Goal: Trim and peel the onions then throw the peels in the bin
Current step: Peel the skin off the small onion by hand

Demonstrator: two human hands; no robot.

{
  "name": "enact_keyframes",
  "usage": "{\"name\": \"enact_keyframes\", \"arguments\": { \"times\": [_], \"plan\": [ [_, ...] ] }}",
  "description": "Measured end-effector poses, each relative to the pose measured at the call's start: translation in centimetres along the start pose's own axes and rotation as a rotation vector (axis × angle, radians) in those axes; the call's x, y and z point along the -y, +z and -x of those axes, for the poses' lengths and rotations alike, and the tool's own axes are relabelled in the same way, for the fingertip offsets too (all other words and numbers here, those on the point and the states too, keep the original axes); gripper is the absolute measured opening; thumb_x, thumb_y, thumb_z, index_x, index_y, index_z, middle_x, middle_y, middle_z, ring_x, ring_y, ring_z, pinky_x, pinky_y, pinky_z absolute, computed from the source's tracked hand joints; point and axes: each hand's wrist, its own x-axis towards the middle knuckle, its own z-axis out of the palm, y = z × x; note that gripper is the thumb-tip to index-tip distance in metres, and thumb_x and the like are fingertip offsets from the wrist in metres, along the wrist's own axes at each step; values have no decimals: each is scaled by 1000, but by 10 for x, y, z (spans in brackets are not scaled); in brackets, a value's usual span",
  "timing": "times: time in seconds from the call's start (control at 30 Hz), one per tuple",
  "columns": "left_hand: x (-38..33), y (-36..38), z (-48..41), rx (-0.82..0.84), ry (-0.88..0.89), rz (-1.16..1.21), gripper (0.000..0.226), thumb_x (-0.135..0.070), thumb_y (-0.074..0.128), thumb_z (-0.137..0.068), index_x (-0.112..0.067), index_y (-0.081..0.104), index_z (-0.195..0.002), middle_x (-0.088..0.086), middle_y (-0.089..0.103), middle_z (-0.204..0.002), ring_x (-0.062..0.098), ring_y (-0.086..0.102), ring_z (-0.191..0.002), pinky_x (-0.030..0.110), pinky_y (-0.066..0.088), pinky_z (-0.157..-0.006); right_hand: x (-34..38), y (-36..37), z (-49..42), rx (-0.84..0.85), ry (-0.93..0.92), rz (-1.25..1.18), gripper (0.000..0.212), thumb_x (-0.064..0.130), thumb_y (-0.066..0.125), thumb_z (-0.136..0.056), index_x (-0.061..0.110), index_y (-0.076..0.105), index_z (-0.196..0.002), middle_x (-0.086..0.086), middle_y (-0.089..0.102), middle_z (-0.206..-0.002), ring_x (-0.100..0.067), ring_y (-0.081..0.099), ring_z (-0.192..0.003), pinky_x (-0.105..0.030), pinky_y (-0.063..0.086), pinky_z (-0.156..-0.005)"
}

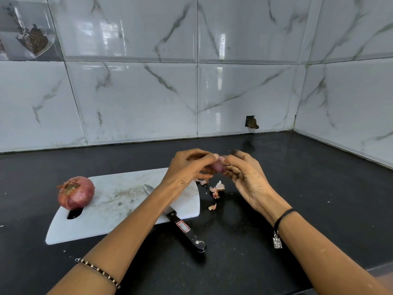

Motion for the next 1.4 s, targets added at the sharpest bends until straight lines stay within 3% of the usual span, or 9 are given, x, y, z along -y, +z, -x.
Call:
{"name": "enact_keyframes", "arguments": {
  "times": [0.27, 0.43, 0.53, 0.7, 0.87, 1.03, 1.13, 1.33, 1.4],
  "plan": [
    [1, -5, -2, -22, 13, -54, 20, -5, 78, -84, -10, 77, -103, 10, 77, -101, 22, 77, -91, 33, 63, -70, 0, 4, 4, 41, -41, 100, 83, -4, 77, -78, -1, 31, -147, -14, 77, -102, -21, 75, -92, -34, 55, -94],
    [6, -7, -3, -57, 60, -58, 25, 0, 78, -82, -8, 76, -106, 15, 76, -96, 22, 77, -86, 32, 63, -71, -1, 2, 2, 10, -19, 47, 71, -6, 71, -84, -1, 34, -144, -18, 76, -99, -21, 72, -87, -27, 58, -81],
    [6, -7, -4, -62, 73, -47, 27, 4, 77, -82, -7, 75, -107, 13, 76, -93, 20, 77, -84, 28, 62, -70, 0, 2, 0, -11, 0, 5, 67, -7, 70, -85, -3, 37, -143, -24, 74, -104, -23, 70, -87, -30, 59, -84],
    [5, -5, -4, -53, 51, -26, 19, 2, 71, -89, -5, 76, -105, 13, 77, -93, 24, 78, -82, 30, 63, -71, 0, 2, -1, -41, 12, -22, 60, -7, 68, -85, -6, 44, -139, -19, 72, -97, -18, 71, -77, -24, 59, -71],
    [2, -6, -2, 36, 17, -32, 16, -16, 75, -91, -8, 76, -104, 13, 77, -98, 26, 77, -88, 39, 64, -78, 1, 1, 2, -6, -2, 38, 69, -4, 75, -82, -3, 38, -141, -22, 75, -99, -22, 72, -85, -32, 59, -88],
    [5, -9, -4, 2, 20, -83, 20, -11, 77, -87, -11, 75, -107, 10, 76, -105, 25, 76, -94, 40, 64, -76, -1, 3, 3, 20, -27, 137, 77, -3, 78, -80, 1, 34, -143, -19, 75, -110, -27, 73, -99, -40, 54, -102],
    [4, -10, -4, -3, 36, -87, 24, -8, 76, -87, -11, 73, -110, 12, 75, -104, 25, 77, -92, 37, 64, -73, -1, 4, 4, 14, -29, 155, 85, 2, 83, -74, 2, 35, -144, -15, 75, -112, -26, 73, -105, -38, 54, -100],
    [8, -11, -5, -43, 72, -90, 29, 0, 76, -83, -10, 73, -110, 12, 76, -92, 26, 78, -82, 30, 63, -67, -1, 3, 1, 4, -1, 88, 70, -3, 76, -82, 0, 39, -141, -15, 77, -99, -20, 73, -91, -27, 58, -83],
    [9, -11, -5, -39, 73, -87, 30, 2, 76, -83, -9, 73, -111, 8, 75, -86, 25, 78, -79, 29, 62, -67, -2, 2, 0, -8, 4, 73, 67, -3, 75, -83, -1, 40, -140, -19, 75, -105, -23, 70, -95, -33, 58, -91]
  ]
}}
